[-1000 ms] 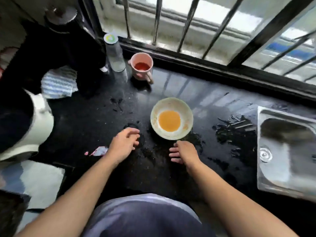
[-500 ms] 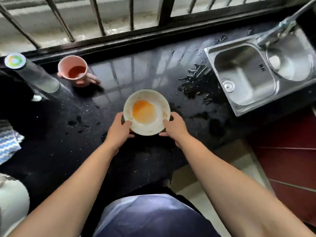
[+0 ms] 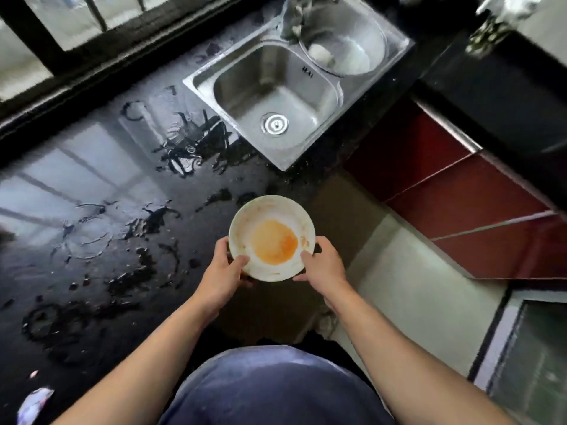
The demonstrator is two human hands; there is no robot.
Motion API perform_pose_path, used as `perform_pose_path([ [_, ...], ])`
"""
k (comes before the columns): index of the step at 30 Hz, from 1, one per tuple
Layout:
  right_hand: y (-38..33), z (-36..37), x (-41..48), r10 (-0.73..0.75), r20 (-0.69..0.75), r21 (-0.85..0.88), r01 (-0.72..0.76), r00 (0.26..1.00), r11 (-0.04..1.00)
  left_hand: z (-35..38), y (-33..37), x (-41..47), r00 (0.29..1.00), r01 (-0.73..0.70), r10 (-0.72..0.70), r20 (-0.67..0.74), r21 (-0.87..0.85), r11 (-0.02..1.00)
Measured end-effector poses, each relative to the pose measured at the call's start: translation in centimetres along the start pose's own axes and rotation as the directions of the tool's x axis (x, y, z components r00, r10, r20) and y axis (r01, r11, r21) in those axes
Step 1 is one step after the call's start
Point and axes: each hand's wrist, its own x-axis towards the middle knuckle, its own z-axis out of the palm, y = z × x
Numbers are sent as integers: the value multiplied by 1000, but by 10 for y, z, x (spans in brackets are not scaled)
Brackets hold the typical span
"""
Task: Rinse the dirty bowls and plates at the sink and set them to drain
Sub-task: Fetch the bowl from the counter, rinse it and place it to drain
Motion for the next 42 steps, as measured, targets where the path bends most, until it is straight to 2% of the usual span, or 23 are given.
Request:
perform_pose_path([
  [3,22,-71,31,-48,-14,10,48,999,999,73,13,19,999,3,-4,32,19,1000],
  [7,21,-157,67,-98,65,42,95,993,995,163,37,34,997,59,-64,-50,-93,994],
  [13,-17,-230,133,-131,121,50,126,984,991,235,89,73,991,64,-76,-114,-112,992],
  [18,-73,-234,204,-143,139,41,139,980,989,239,141,137,993,10,-31,-117,-180,984],
  [22,-130,-249,252,-170,156,-33,178,973,984,239,186,191,999,11,-19,-33,-232,973],
  [26,-184,-264,298,-181,214,-95,205,960,974,247,234,229,996,23,-48,-81,-288,957],
  [30,-233,-259,349,-181,280,-167,233,943,958,245,272,263,996,-21,-8,-88,-325,946],
  [34,-284,-245,408,-76,490,-288,244,868,926,240,290,293,973,-67,-42,-228,-451,890],
  [36,-313,-237,440,-37,548,-303,240,836,922,241,295,303,949,-89,-86,-305,-518,851],
  [39,-369,-220,499,-29,556,-265,210,831,941,248,304,314,896,-126,-174,-410,-607,785],
  [42,-441,-192,559,-107,555,-211,264,825,941,260,312,325,802,-180,-283,-526,-665,725],
])
